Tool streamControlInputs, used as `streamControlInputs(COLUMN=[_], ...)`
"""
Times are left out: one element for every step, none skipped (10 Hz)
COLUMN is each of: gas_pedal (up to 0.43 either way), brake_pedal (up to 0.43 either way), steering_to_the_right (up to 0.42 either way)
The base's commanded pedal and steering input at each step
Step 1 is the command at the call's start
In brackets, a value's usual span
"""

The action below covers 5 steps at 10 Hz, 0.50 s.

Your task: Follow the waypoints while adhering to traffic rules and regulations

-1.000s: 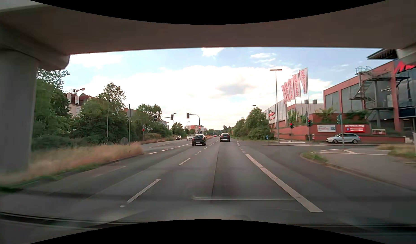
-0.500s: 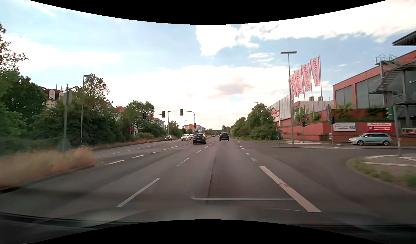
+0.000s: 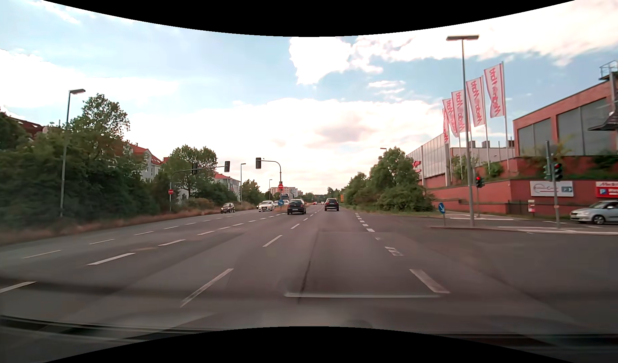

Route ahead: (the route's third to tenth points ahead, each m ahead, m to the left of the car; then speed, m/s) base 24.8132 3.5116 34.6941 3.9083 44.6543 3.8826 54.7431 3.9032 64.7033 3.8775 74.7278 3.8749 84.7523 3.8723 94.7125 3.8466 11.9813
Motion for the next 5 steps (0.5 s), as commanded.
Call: streamControlInputs(gas_pedal=[0.059,0.059,0.059,0.059,0.067], brake_pedal=[0.0,0.0,0.0,0.0,0.0], steering_to_the_right=[0.001,0.001,0.001,0.001,0.002])
